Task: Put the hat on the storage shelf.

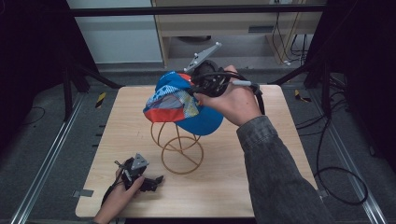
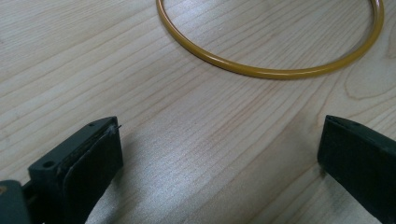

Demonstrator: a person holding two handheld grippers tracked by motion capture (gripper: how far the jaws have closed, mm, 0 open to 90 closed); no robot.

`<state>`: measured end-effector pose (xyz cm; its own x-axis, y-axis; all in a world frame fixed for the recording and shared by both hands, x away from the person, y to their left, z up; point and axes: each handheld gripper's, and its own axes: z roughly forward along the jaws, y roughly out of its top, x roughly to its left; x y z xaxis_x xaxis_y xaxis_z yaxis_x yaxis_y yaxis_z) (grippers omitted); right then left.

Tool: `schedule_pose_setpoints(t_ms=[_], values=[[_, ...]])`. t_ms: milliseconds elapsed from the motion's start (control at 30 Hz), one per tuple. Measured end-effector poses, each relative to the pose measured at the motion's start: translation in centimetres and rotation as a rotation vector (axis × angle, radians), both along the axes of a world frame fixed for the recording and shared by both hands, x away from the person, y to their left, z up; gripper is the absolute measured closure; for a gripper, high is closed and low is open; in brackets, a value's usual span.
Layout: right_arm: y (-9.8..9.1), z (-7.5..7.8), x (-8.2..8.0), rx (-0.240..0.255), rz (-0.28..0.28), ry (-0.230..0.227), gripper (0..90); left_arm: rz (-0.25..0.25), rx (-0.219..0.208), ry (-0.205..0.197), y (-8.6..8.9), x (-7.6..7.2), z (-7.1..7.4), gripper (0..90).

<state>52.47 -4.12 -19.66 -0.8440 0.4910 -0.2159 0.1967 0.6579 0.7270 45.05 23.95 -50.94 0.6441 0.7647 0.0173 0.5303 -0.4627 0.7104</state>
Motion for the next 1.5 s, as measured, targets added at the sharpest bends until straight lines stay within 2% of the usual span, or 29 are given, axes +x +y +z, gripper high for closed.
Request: schedule_pose_setpoints(t_ms=[167, 700, 933, 1100, 1500], values=[[0.5, -0.1, 0.0, -0.001, 0.008, 0.003, 90.0, 0.0, 0.0, 0.0, 0.0, 0.0, 0.0, 0.0], [3.7, -0.9, 0.3, -0.027, 0.057, 0.024, 90.0, 0.001, 0.0, 0.001, 0.0, 0.0, 0.0, 0.0], [4.9, -1.6, 0.5, -0.043, 0.074, 0.041, 90.0, -0.002, 0.001, 0.001, 0.0, 0.0, 0.0, 0.0], [6.0, -2.4, 0.5, -0.073, 0.095, 0.059, 90.0, -0.002, 0.001, 0.001, 0.0, 0.0, 0.0, 0.0], [6.7, -3.2, 0.5, -0.092, 0.113, 0.083, 89.5, -0.003, -0.002, 0.002, 0.0, 0.0, 0.0, 0.0]])
